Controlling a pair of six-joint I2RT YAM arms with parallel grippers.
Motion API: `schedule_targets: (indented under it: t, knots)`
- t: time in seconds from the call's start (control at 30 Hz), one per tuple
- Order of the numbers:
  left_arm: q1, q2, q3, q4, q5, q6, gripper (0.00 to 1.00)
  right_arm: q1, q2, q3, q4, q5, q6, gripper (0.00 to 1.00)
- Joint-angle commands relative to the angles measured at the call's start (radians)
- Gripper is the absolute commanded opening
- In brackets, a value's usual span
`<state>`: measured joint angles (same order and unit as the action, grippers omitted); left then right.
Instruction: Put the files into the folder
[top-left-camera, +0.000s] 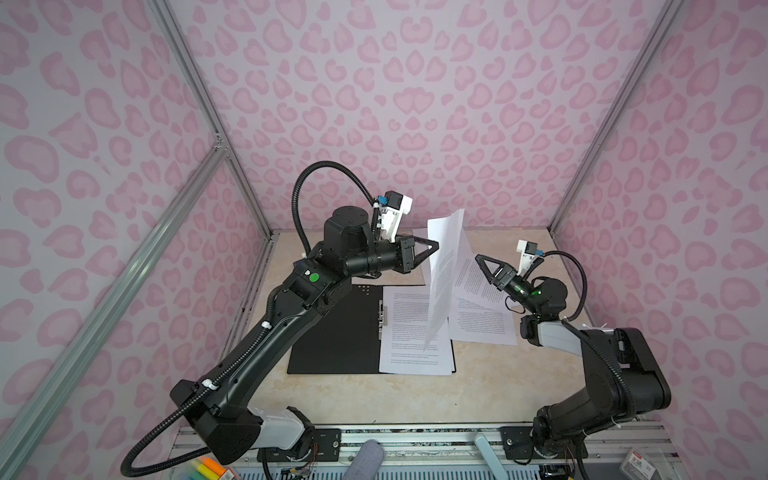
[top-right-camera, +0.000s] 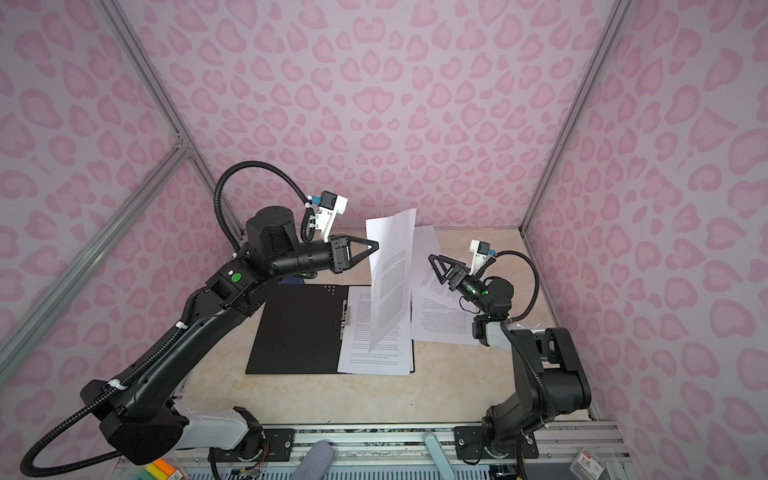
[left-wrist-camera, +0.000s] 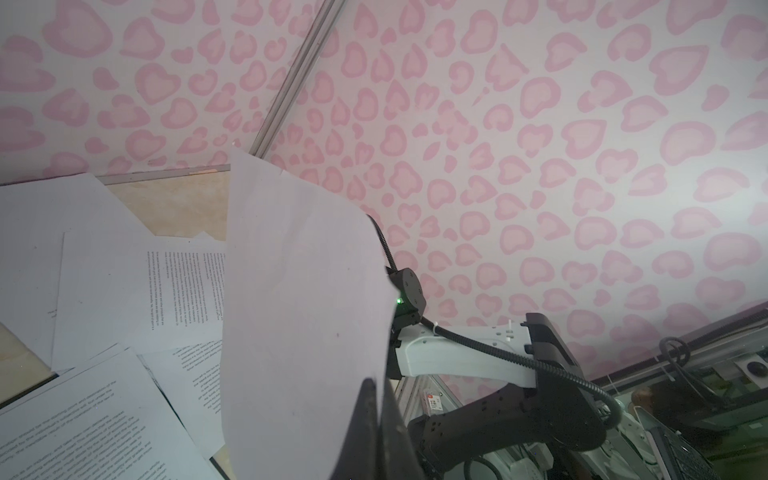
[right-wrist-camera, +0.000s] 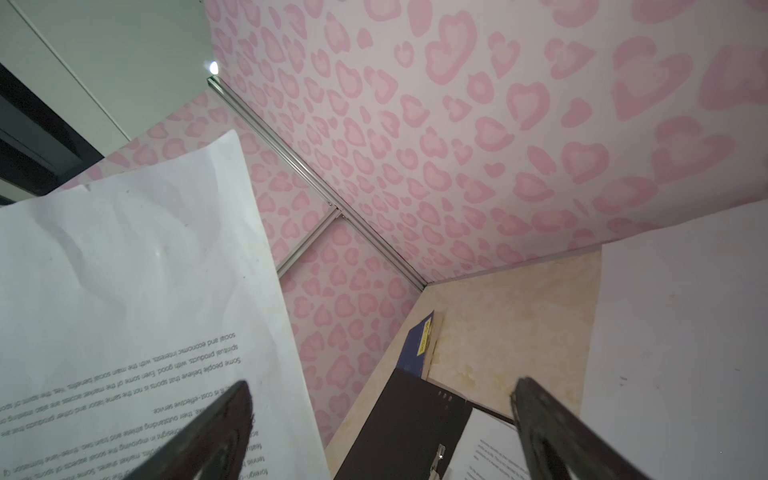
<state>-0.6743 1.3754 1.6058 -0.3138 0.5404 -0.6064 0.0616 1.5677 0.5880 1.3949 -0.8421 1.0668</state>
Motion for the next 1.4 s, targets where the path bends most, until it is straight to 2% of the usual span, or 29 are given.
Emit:
schedule_targets:
  t: [0.0,0.37,0.67,0.83,1.1,1.37]
  knots:
    - [-0.004,-0.018,0.018,0.007,-0.012,-0.019,0.03,0.040,0.007,0.018,0.162,-0.026,0.036,0.97]
    - [-0.010,-0.025,0.041,0.041,-0.009,-0.030,0.03,0.156,0.078,0.129,0.164,-0.115,0.096,0.86]
    - [-0.009,-0.051,0.018,0.038,-0.050,-0.001,0.03,0.204,0.097,0.177,0.163,-0.212,0.144,0.77]
    - [0.013,-0.069,-0.001,0.048,-0.056,-0.013,0.03,0.213,0.087,0.180,0.163,-0.217,0.161,0.72]
    - [0.094,-0.107,-0.086,0.085,-0.022,-0.042,0.03,0.221,0.086,0.207,0.163,-0.256,0.217,0.56]
    - [0.137,-0.125,-0.119,0.099,-0.002,-0.058,0.03,0.225,0.098,0.213,0.163,-0.259,0.234,0.40]
